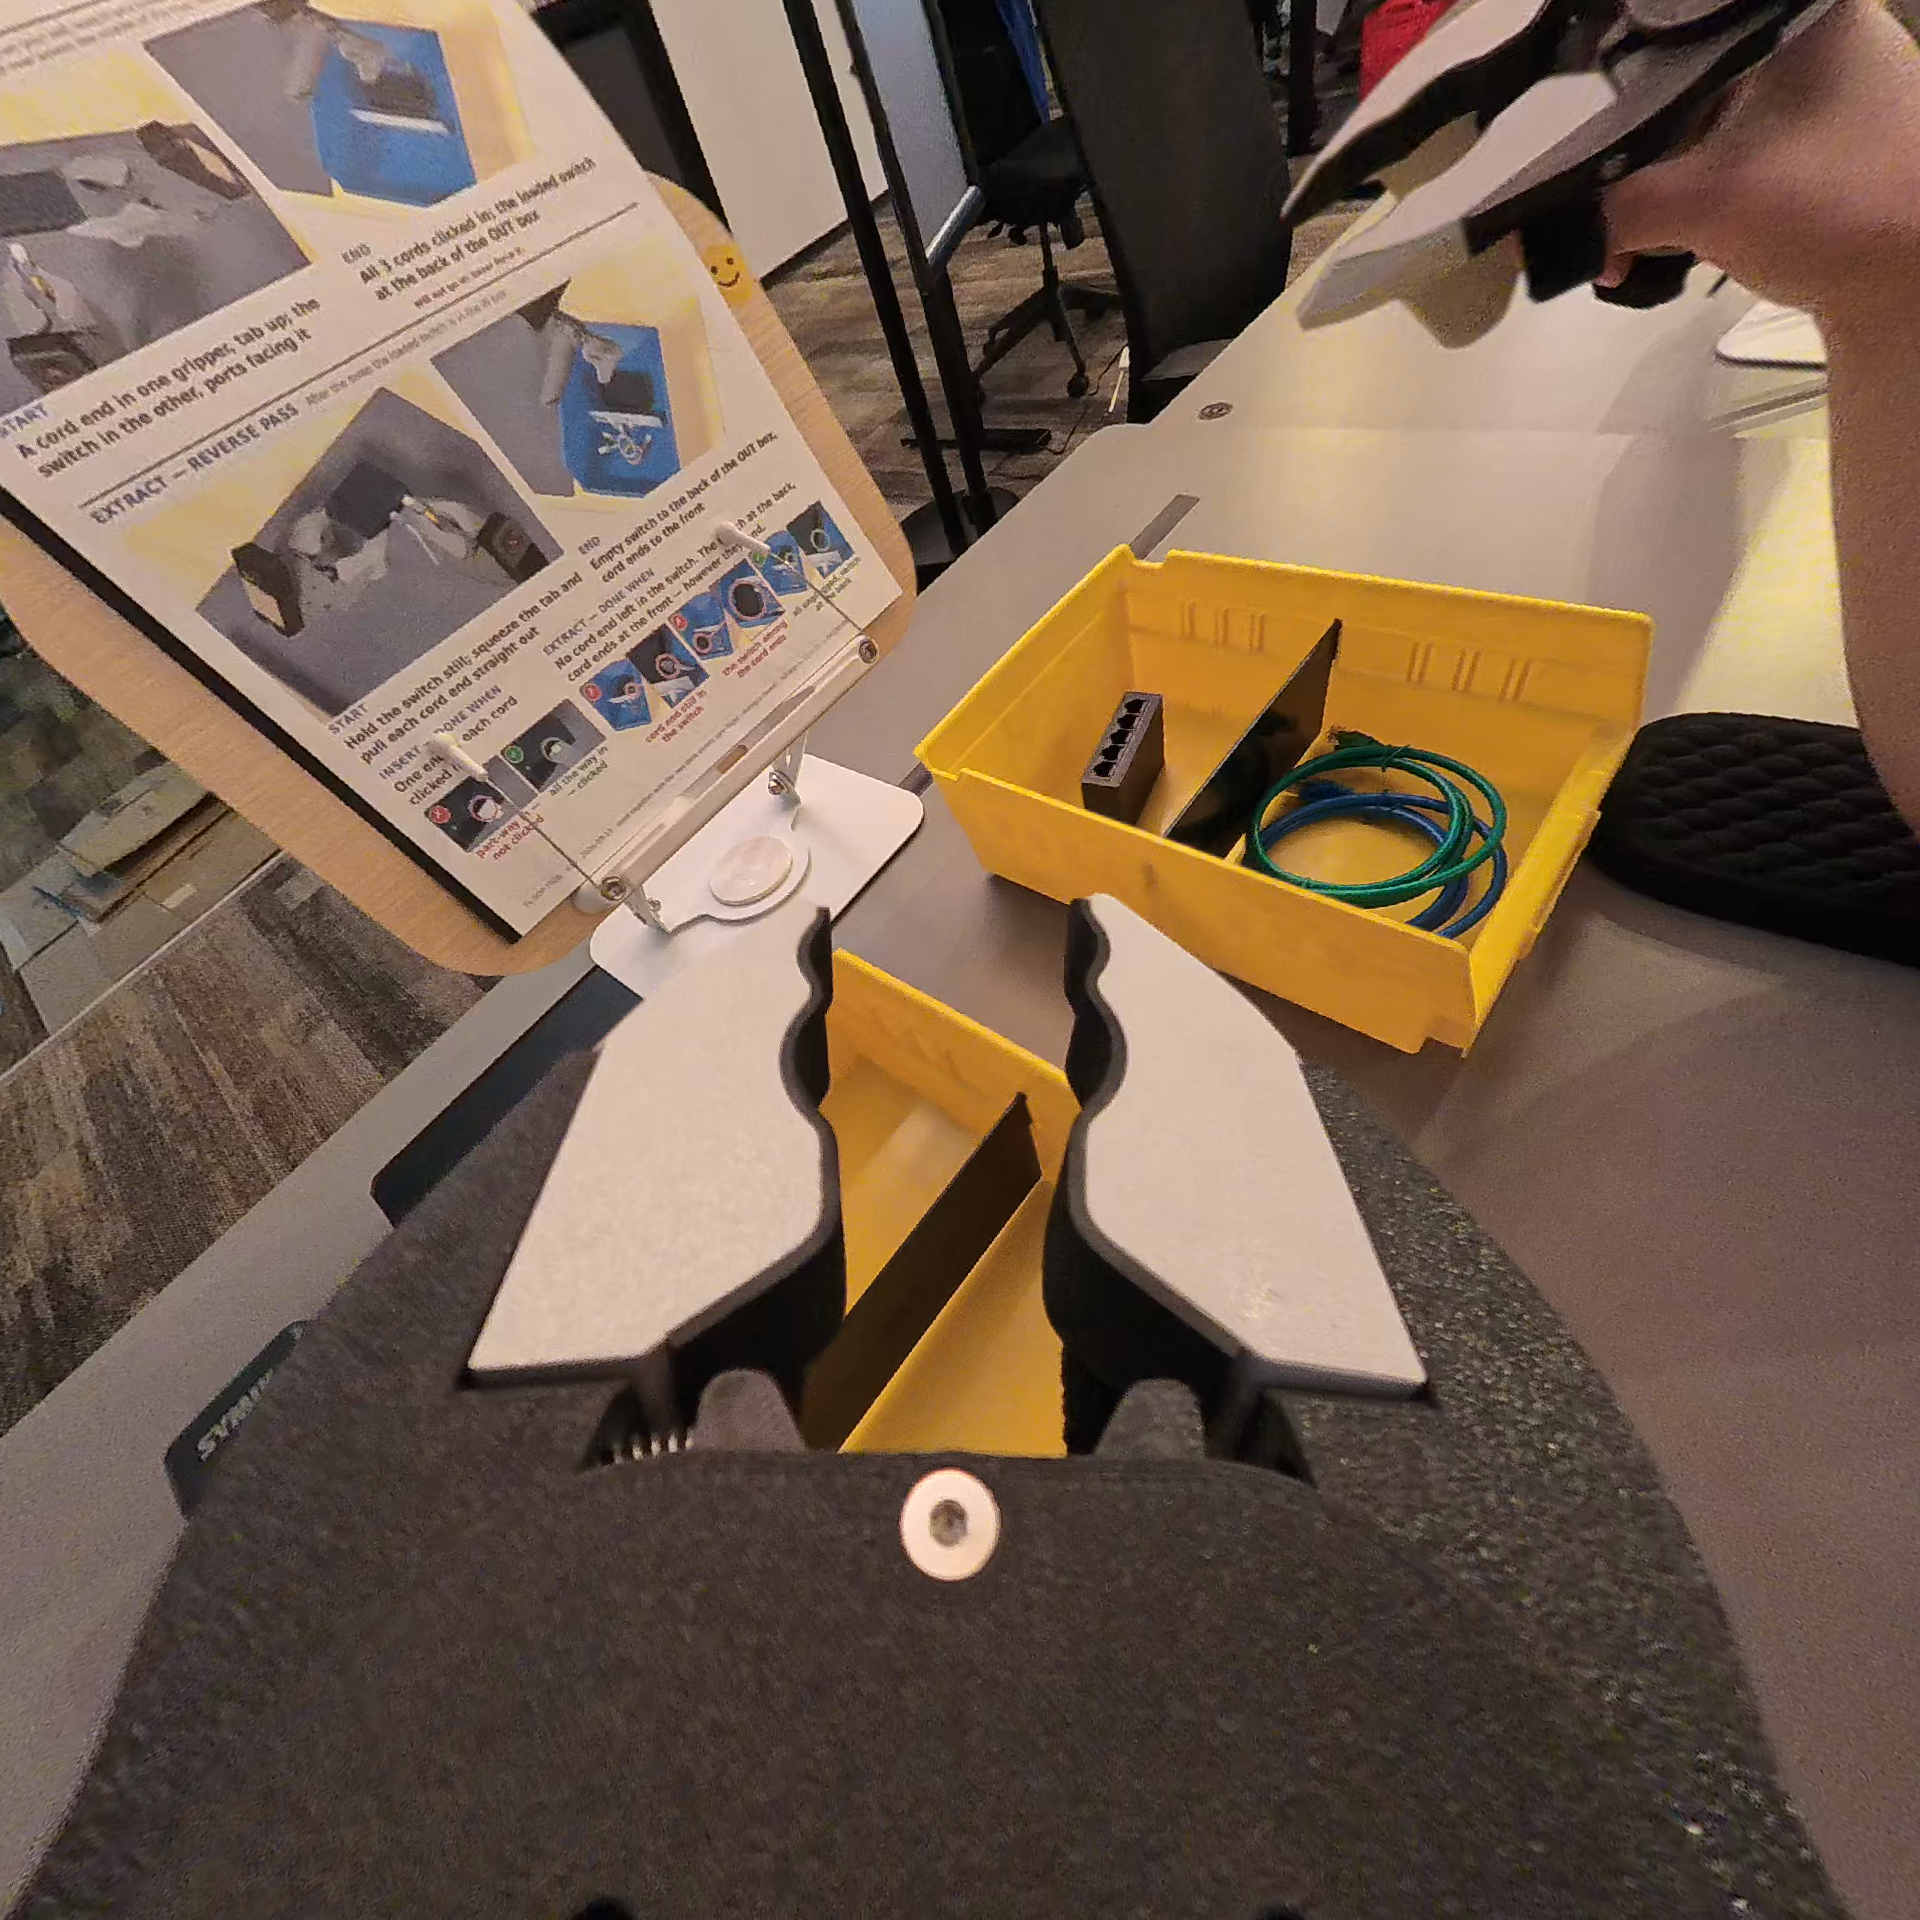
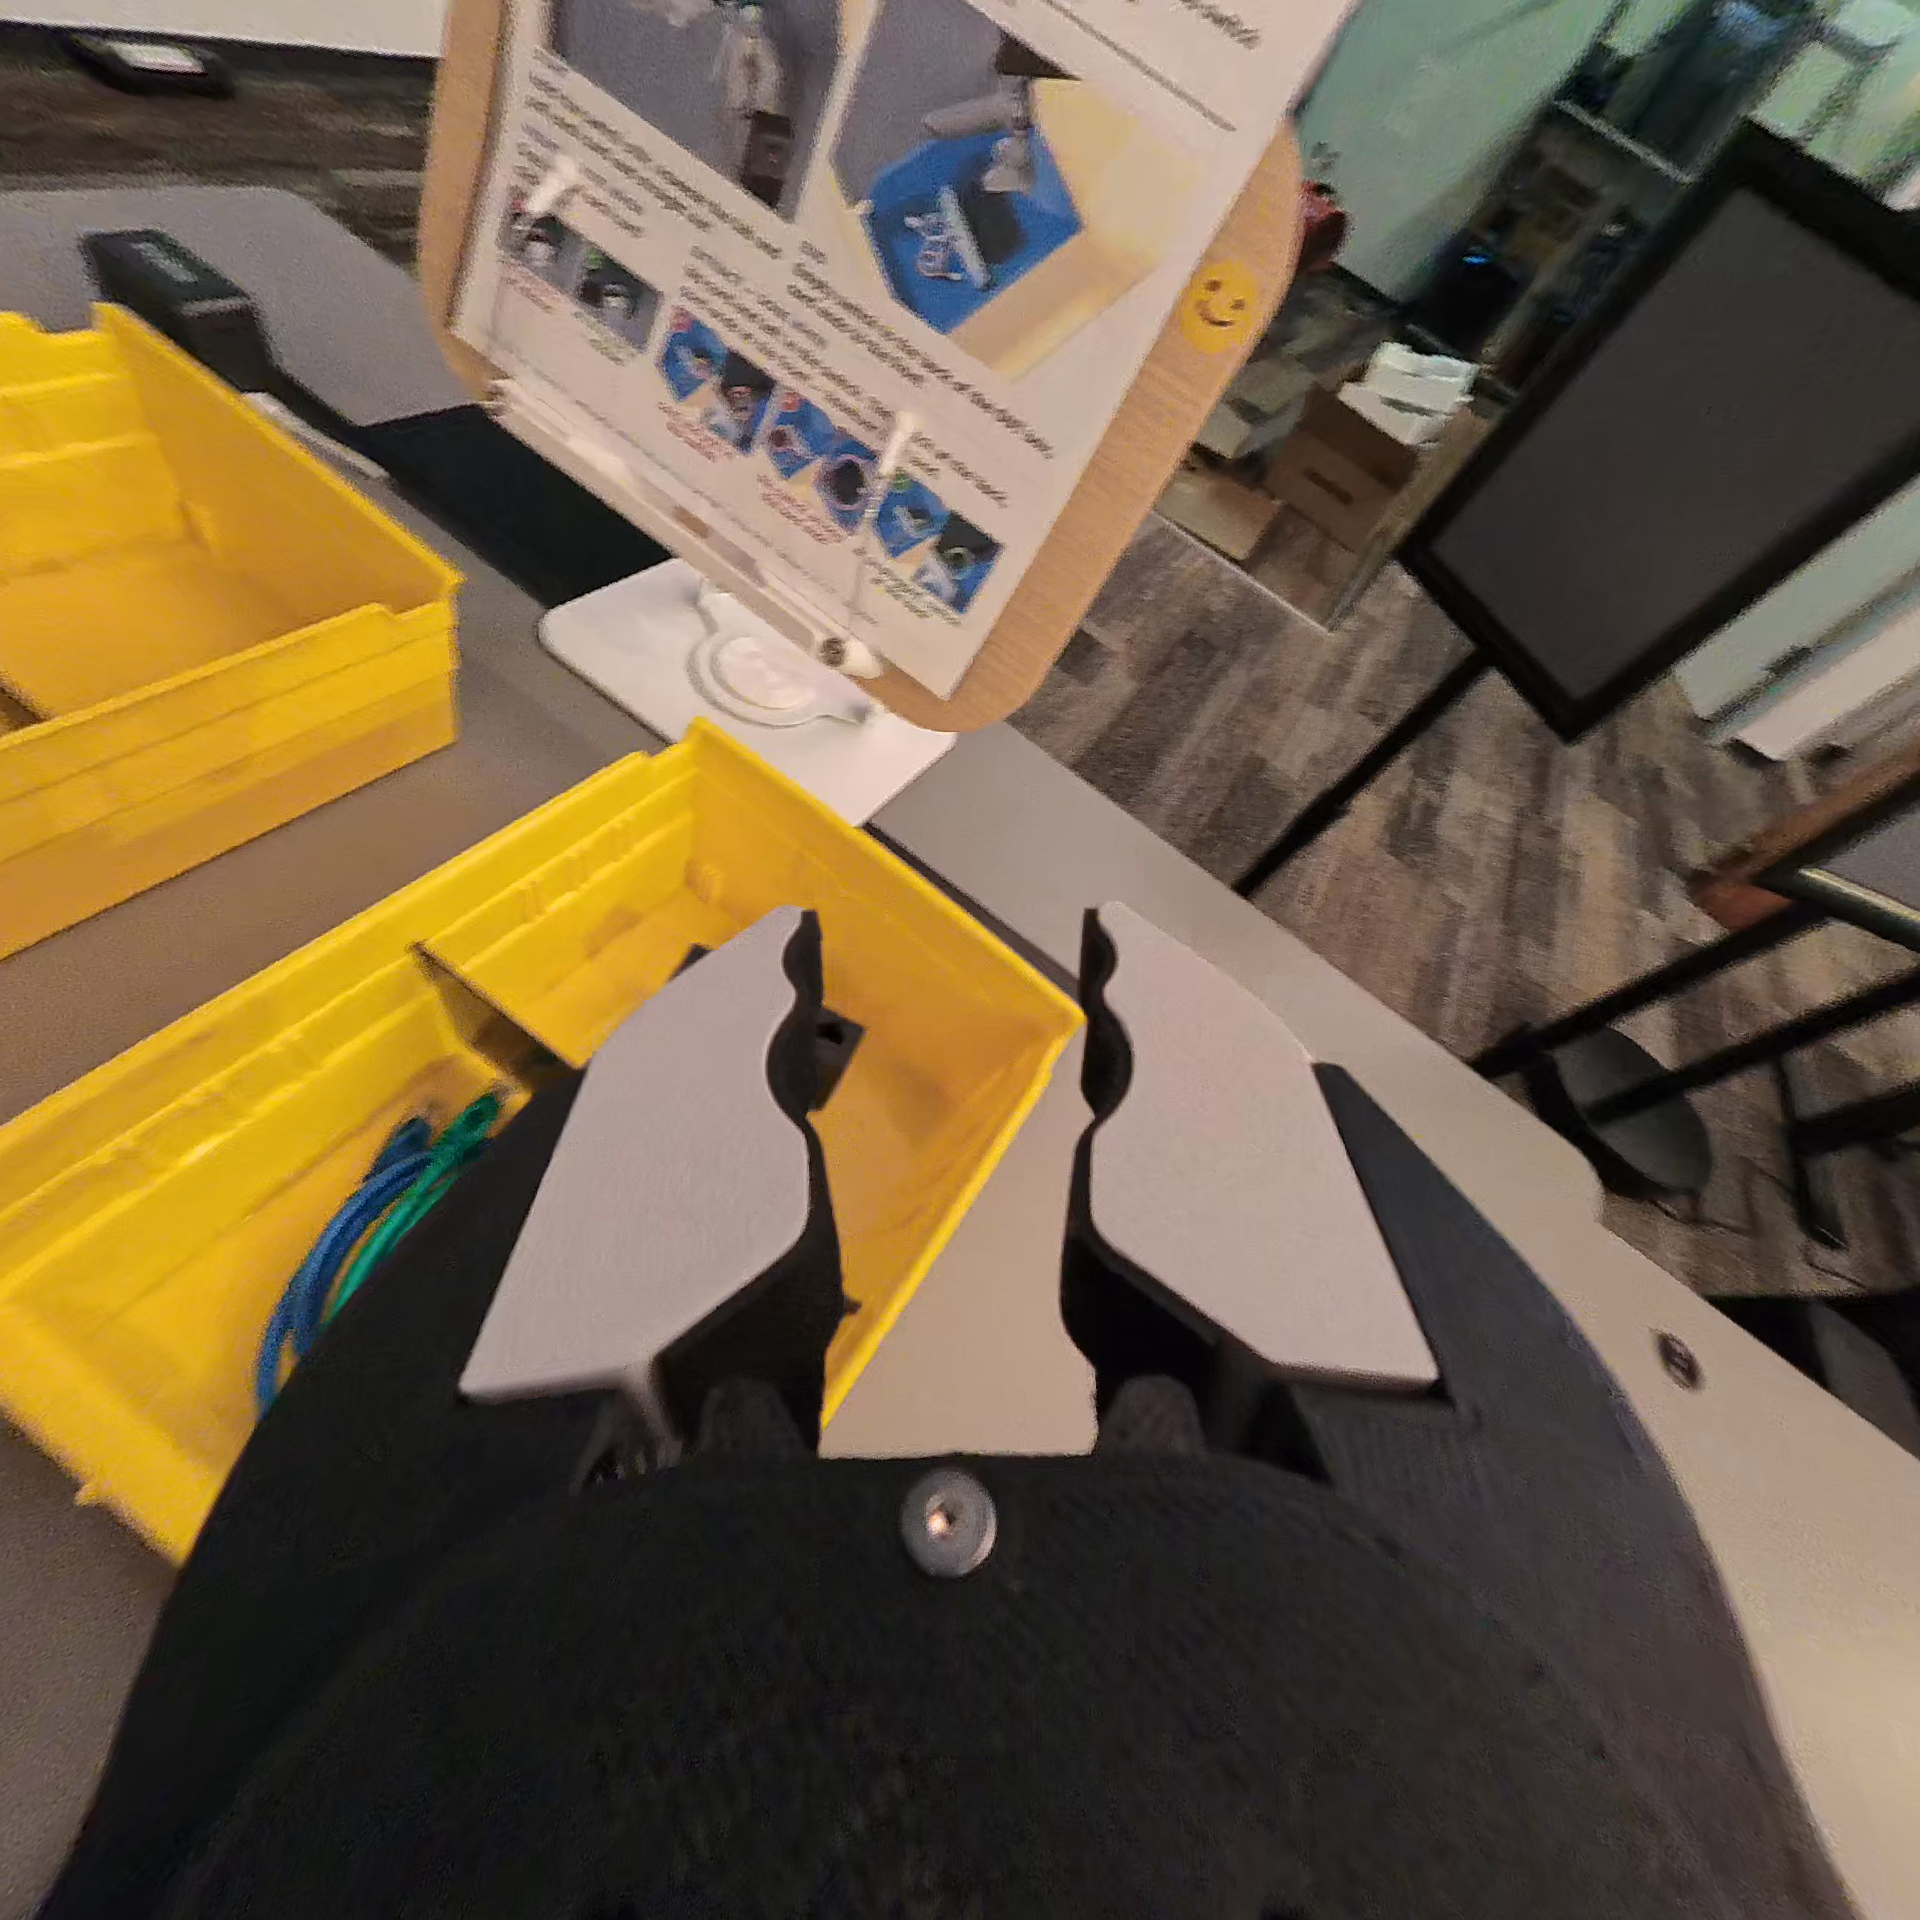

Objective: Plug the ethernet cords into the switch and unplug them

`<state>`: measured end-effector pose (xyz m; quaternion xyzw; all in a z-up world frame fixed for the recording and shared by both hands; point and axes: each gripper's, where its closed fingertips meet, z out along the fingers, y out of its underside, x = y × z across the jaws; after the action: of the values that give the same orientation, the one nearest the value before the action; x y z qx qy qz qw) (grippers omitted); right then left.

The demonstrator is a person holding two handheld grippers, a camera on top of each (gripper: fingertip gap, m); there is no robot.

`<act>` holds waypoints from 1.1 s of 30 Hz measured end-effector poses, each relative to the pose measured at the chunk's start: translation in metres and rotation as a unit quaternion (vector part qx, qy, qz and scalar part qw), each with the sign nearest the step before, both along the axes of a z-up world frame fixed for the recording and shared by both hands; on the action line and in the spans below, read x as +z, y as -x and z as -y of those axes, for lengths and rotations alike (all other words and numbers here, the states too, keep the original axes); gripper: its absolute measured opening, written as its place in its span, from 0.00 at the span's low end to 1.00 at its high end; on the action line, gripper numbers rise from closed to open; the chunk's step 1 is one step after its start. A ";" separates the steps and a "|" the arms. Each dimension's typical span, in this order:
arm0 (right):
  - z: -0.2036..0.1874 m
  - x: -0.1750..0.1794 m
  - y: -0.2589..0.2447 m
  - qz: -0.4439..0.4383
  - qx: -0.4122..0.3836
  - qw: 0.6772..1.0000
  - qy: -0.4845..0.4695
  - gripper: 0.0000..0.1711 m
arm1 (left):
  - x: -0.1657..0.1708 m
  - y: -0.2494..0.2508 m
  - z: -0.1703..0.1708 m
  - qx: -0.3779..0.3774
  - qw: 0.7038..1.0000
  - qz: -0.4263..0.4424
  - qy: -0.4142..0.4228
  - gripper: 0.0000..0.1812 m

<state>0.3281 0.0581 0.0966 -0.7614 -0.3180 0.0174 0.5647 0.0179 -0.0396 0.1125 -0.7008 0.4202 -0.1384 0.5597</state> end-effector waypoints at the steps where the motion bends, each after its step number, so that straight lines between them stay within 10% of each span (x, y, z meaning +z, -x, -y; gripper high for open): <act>1: 0.004 -0.003 0.005 -0.001 0.022 1.000 0.011 0.28 | -0.001 0.001 -0.002 0.002 1.000 0.001 0.004 0.24; 6: 0.024 -0.044 0.026 0.050 0.099 0.987 0.120 0.24 | -0.013 0.001 -0.009 -0.005 1.000 -0.009 0.025 0.20; 10: 0.026 -0.082 0.030 0.150 0.114 0.968 0.169 0.02 | -0.028 -0.001 -0.014 -0.008 0.998 -0.039 0.040 0.15; 17: 0.011 -0.092 0.028 0.158 0.090 0.968 0.175 0.01 | -0.040 0.033 -0.032 0.029 0.995 -0.052 0.076 0.00; 27: 0.005 -0.126 -0.049 0.048 -0.063 0.948 0.309 0.32 | -0.101 0.155 -0.055 0.220 0.937 -0.067 0.263 0.24; 33: 0.020 -0.172 -0.054 0.017 -0.101 0.890 0.444 0.34 | -0.168 0.187 -0.052 0.272 0.858 -0.109 0.421 0.28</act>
<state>0.3823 0.0383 -0.0757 -0.9610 -0.2079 0.0868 0.1606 -0.1695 0.0121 -0.0560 -0.9666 0.1729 -0.0666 0.1770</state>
